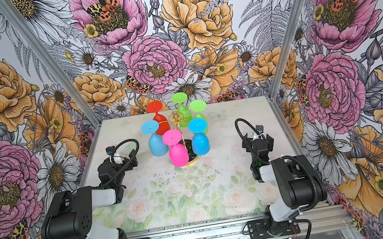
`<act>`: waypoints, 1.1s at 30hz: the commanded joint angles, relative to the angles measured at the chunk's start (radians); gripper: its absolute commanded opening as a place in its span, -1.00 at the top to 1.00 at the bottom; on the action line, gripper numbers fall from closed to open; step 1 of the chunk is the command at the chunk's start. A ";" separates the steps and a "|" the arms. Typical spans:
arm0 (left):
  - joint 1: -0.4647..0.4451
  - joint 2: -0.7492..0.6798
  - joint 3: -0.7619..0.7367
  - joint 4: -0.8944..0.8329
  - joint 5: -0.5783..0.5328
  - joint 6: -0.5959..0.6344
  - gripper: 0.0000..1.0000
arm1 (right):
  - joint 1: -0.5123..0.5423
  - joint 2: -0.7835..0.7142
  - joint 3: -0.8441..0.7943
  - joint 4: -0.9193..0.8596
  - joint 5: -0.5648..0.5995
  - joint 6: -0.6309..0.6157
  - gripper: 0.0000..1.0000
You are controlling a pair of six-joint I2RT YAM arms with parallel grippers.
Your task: Take the wine glass off the wine glass rack
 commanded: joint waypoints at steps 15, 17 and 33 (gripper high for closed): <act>-0.072 -0.278 0.120 -0.438 -0.161 -0.039 -0.98 | 0.033 -0.194 0.211 -0.462 -0.009 -0.007 -0.99; -0.076 -0.343 0.154 -0.544 -0.166 -0.059 -0.98 | 0.033 -0.237 0.289 -0.645 -0.022 0.047 -0.99; -0.098 -0.600 0.475 -1.221 0.013 -0.087 -0.97 | 0.024 -0.425 0.767 -1.420 -0.803 0.437 -0.42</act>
